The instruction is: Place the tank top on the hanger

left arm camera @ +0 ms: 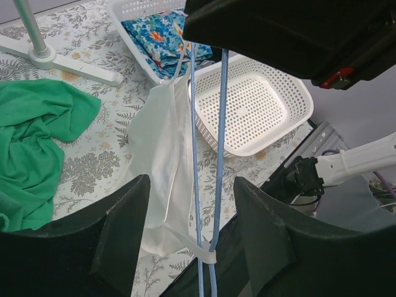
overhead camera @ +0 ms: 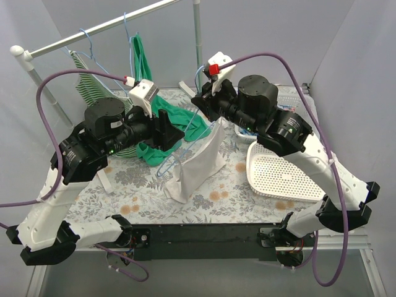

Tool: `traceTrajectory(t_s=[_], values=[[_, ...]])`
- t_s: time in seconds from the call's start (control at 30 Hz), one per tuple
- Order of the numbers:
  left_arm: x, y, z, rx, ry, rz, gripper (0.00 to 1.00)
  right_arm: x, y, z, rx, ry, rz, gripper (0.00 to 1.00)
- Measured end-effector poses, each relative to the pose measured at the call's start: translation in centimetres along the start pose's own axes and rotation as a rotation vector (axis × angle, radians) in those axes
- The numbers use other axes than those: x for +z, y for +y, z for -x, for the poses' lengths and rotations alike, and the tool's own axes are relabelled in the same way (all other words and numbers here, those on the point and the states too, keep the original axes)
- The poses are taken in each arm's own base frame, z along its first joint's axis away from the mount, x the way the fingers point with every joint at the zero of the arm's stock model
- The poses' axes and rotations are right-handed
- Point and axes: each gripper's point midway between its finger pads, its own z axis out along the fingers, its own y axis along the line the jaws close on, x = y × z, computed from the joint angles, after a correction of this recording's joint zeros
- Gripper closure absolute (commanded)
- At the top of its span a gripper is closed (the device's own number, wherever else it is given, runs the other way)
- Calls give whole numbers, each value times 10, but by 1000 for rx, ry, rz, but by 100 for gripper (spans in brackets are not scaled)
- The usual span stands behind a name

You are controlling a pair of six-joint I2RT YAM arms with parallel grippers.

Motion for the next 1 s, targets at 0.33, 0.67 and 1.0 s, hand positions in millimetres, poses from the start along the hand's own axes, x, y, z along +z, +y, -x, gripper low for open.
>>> traceTrajectory(t_s=[0.33,0.67,1.0], values=[[13,14,-36,-15,102,40,57,19,-4,-18,-18,50,-37,99],[15,28,-62,-36,145,92,80,25,-6,-24,-21,65,-54,99],[9,25,-65,-49,104,69,100,39,-3,-33,-16,80,-52,99]])
